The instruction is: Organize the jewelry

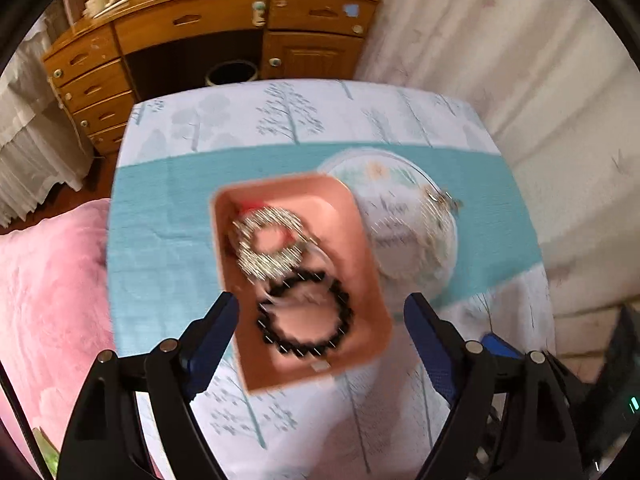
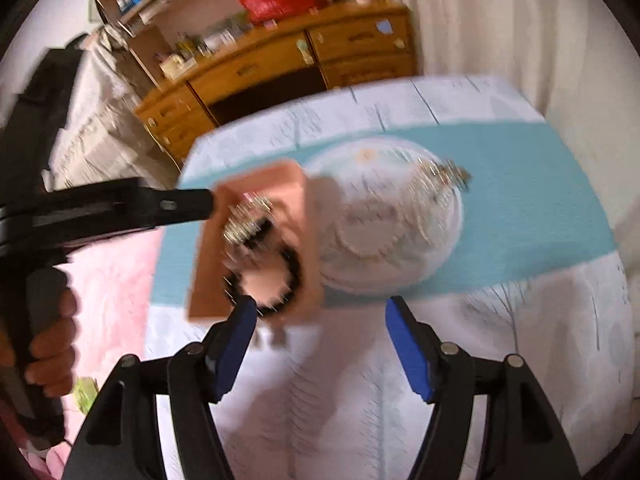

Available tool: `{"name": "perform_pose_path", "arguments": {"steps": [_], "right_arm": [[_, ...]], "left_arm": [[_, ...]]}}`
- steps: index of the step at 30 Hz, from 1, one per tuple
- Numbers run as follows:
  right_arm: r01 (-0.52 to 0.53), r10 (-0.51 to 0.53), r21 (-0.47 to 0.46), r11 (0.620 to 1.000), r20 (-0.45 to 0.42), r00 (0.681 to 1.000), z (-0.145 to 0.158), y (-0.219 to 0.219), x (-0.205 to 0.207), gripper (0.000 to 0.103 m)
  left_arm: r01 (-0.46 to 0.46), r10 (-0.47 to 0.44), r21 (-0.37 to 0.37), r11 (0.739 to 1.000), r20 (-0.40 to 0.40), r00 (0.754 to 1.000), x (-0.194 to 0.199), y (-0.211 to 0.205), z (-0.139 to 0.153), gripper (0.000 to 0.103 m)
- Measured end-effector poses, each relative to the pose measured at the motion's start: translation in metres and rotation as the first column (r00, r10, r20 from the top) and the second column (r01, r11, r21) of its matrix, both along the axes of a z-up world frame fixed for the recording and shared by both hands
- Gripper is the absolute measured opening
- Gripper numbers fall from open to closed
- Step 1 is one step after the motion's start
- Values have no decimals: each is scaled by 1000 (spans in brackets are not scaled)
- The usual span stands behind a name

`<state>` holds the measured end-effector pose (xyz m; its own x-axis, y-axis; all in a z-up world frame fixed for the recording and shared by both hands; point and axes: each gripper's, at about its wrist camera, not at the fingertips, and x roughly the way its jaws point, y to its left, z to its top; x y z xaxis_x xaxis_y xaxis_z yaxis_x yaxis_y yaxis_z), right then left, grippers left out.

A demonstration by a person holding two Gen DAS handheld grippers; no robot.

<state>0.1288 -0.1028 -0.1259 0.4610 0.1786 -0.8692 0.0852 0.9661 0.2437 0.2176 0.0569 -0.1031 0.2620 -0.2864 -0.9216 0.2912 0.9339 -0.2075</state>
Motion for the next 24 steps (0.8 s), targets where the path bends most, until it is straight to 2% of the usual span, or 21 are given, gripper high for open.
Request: {"name": "perform_pose_path", "arguments": {"steps": [5,9,13,16,18,21,24], "right_arm": [[-65,57,-51,997,-134,989,-30,-31,-18,68],[-124,105,-91,988,-191,976,-43,-62,-26,68],[-196,162,-137,971,-228,960,-51,-102,-21,68],[-249,210,-165,954,-222,952,-53,-129,-10,68],[-279,239,-184,943,-211,948,-53,-142,-2,68],[-326,293,-198,924,-180,939,-53,-160,14,68],[-364,347,-204,909,-115,931,-50,-172,29,68]], "left_arm": [[65,-66,20,998,24,998,-44,-31,2,83],[75,-78,52,996,77,994,-74,-62,-2,83],[55,-63,84,995,98,993,-87,-100,-12,83],[23,-37,111,993,123,992,-88,-127,-22,83],[-17,-9,161,987,162,987,-87,-143,-28,83],[-89,24,250,964,251,968,-83,-166,-37,80],[-93,-10,345,934,286,958,-73,-186,-50,71]]}}
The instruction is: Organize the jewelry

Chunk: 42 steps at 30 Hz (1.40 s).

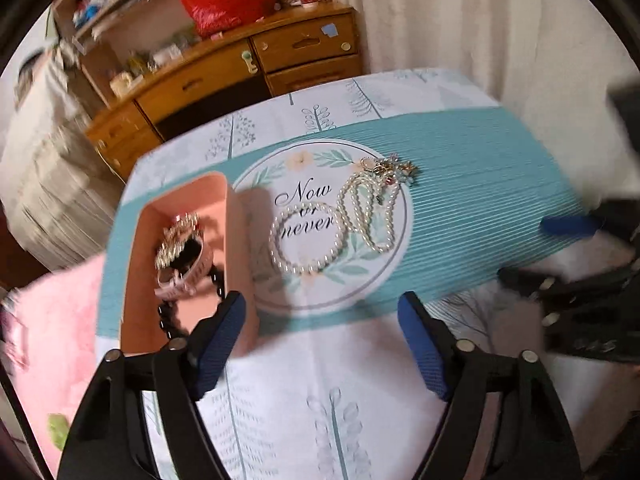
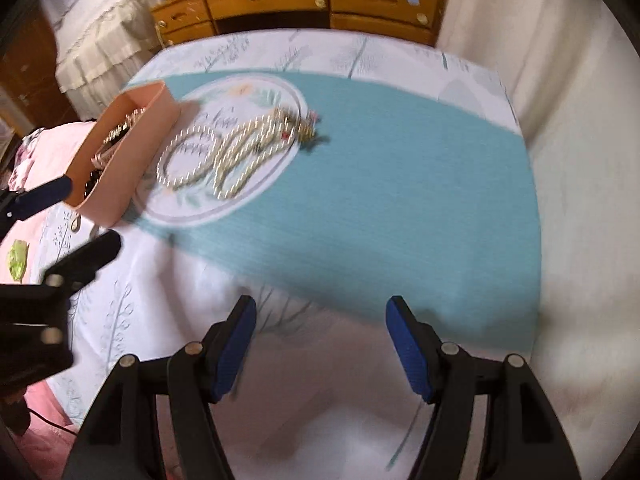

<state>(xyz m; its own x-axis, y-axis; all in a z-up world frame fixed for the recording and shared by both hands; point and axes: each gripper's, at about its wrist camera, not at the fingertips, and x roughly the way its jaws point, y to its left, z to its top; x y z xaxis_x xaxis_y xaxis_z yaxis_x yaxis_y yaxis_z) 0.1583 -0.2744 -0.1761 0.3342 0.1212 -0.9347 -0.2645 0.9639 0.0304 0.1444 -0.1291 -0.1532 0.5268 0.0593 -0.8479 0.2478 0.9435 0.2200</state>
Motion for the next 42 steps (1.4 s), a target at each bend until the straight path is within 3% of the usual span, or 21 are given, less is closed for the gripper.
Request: {"name": "perform_pose_path", "arguments": {"steps": [3,6,10,15,19,22,26,29,32,38,42], "right_arm": [[-30,28,16,999,79,996,4,-3,12,68],[-24,13,64,998,164,986,3,-6,26,67],[-40,12,112,993,236,972,-2,2,47,64],[-124,87,110,986,289,953,-9,18,63,42],[-186,153,79,979,311,938,-16,29,77,40],[-205,177,64,977,304,936,-21,34,89,38],[-216,187,76,974,274,943,-26,34,98,22],[-220,193,79,972,266,945,-28,34,98,20],[-209,180,93,973,255,950,-28,32,97,20],[-135,104,131,982,220,970,-21,26,96,20],[-66,30,175,982,199,979,-10,20,91,20]], "left_arm": [[-13,14,58,998,-8,1000,12,-10,-15,63],[-40,44,74,996,-42,998,28,-10,-29,48],[-70,74,97,993,-39,997,44,-6,-39,45],[-48,52,117,992,-34,998,59,-6,-47,41],[-39,47,114,993,-62,997,68,-6,-55,36],[-38,44,85,996,-72,996,70,-6,-54,30],[-14,15,14,1000,-108,994,73,-5,-54,8],[-9,8,-2,1000,-124,992,74,-4,-54,7],[-43,30,-77,996,-169,985,81,6,-53,5],[-184,116,-217,959,-292,949,88,30,-52,5],[-208,123,-276,938,-296,947,80,42,-38,5]]}}
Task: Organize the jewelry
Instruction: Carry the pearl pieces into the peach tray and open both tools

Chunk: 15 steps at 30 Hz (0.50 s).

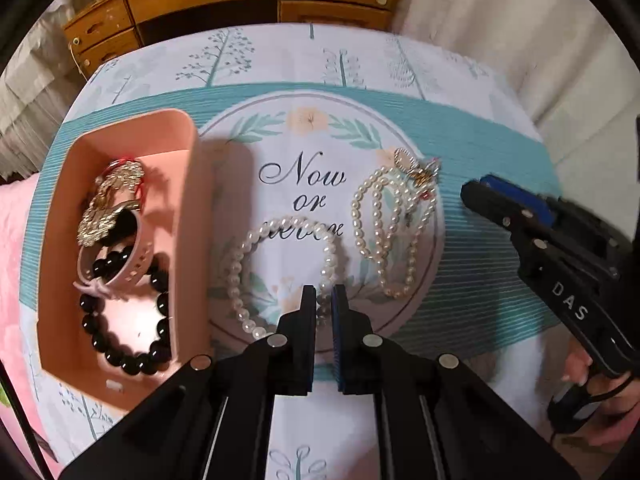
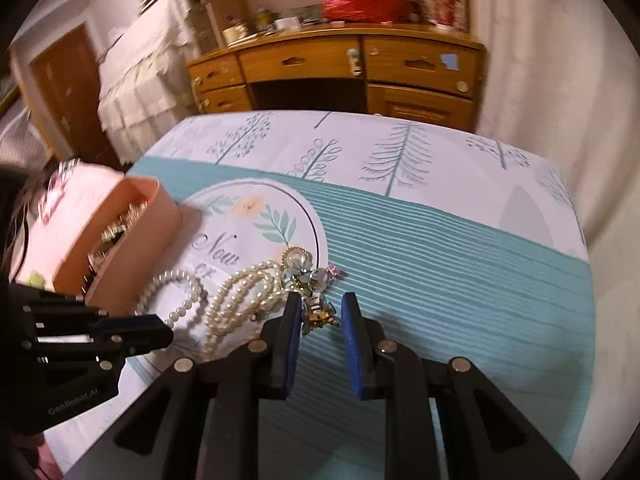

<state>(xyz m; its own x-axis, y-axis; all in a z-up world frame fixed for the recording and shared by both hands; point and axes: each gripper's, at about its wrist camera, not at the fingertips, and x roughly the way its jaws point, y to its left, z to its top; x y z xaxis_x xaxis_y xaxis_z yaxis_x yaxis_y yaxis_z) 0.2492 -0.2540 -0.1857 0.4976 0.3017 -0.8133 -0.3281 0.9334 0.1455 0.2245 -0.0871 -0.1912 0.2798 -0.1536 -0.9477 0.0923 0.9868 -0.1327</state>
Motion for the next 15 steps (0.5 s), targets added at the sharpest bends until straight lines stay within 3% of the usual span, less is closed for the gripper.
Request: {"name": "perform_pose_path", "arguments": {"steps": [6,10,15], "right_arm": [[187,-180,110,976,-66,981,17,-11,-13,20],[312,-307,117,943,-56,950,31,-8,-29,20],[448,-445,109,887,-51,894,49,7,-58,20]], "left_arm": [[46,-41,-117,992,50,998,-17,16,35,5],[115,-99,-184,976,91,991,-21,30,63,5],[220,-188,-269,938,139,972,-25,60,97,5]]}}
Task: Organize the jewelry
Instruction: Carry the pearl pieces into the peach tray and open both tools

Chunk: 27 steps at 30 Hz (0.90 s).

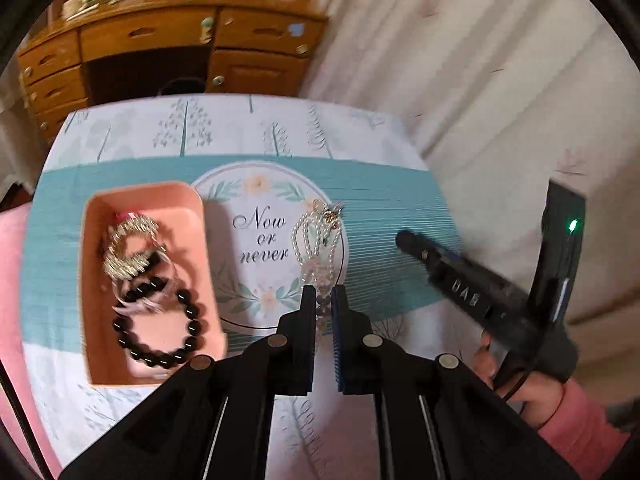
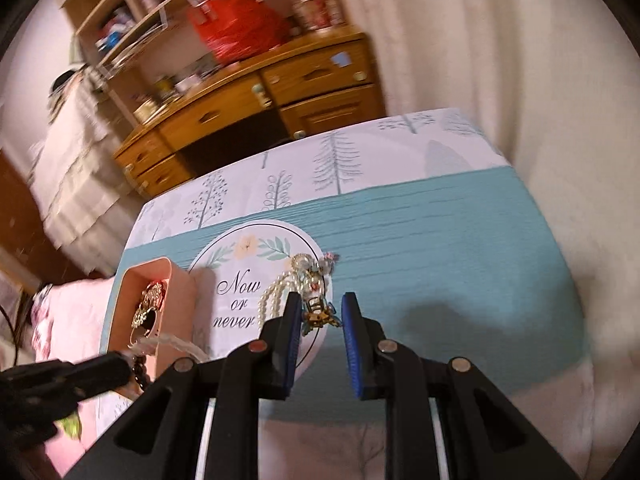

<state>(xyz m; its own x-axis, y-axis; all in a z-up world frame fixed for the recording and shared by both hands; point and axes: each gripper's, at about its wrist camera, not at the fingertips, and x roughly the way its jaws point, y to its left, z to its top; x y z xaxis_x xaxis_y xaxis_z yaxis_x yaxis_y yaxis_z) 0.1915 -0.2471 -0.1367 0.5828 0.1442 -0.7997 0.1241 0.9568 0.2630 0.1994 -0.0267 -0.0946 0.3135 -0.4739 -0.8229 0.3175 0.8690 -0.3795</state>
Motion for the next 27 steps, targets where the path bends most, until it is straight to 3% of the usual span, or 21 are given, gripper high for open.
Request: {"name": "perform_pose_path", "arguments": {"steps": [4,10,18,24,25,27], "right_arm": [[141,-141,44,989,9,990,10,20,-28,20],[249,-257,142,958,37,966,16,57,-55,20],[162,-182,191,968,89,979,30,120,-62,20],[65,-90,205,976,115,989,35,166,-60,20],[59,-85,211,976,112,990,34,171,-58,20],[55,-79,209,976,111,991,34,178,-57,22]], "left_arm": [[60,-59,-10,998,73,996,2,30,25,5],[111,-112,8,994,130,985,15,74,44,5],[93,-98,42,995,139,985,28,115,48,5],[93,-107,100,991,150,983,30,122,43,5],[85,-101,110,990,148,984,30,123,42,6],[70,-86,124,990,135,987,31,123,41,21]]}}
